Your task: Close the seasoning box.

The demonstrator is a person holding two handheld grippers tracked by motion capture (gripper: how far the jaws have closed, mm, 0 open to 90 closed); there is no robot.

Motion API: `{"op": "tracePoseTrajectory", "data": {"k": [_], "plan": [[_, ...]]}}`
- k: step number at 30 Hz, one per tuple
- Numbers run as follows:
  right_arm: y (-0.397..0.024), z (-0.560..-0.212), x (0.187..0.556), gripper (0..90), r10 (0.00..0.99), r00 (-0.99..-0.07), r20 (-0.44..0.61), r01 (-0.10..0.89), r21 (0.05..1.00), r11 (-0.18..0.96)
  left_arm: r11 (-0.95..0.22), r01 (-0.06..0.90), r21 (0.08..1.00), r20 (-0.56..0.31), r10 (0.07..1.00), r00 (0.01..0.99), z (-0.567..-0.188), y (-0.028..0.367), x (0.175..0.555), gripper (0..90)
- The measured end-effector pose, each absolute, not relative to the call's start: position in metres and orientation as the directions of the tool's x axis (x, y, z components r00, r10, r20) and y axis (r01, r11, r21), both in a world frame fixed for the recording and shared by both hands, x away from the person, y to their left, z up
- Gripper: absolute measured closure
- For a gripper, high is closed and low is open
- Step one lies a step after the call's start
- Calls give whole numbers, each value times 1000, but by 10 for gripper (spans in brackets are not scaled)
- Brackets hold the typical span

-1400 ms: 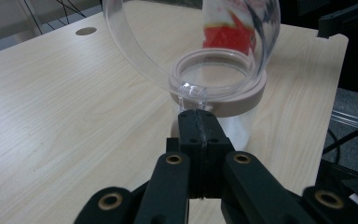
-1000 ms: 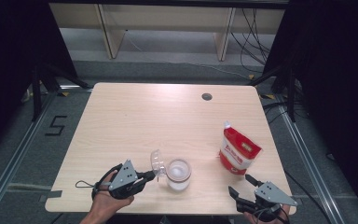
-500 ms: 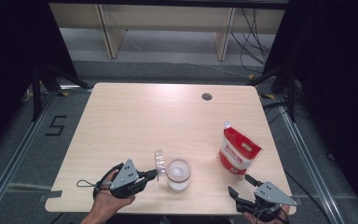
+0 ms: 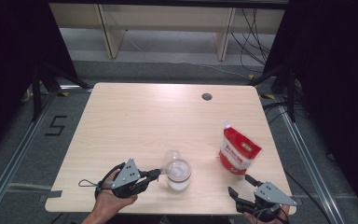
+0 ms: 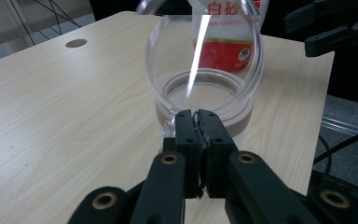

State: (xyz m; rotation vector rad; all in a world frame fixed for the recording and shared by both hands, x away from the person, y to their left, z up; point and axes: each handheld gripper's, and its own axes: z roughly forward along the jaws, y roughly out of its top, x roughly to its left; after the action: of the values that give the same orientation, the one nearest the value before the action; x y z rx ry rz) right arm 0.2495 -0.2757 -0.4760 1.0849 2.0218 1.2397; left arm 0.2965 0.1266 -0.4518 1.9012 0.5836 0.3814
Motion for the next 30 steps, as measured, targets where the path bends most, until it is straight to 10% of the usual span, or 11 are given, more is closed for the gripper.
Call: {"op": "tracePoseTrajectory", "data": {"k": [30], "plan": [[-274, -476, 248, 268, 837, -547, -1, 373, 895, 245, -330, 345, 879, -100, 578, 810, -471, 157, 287, 256]]}}
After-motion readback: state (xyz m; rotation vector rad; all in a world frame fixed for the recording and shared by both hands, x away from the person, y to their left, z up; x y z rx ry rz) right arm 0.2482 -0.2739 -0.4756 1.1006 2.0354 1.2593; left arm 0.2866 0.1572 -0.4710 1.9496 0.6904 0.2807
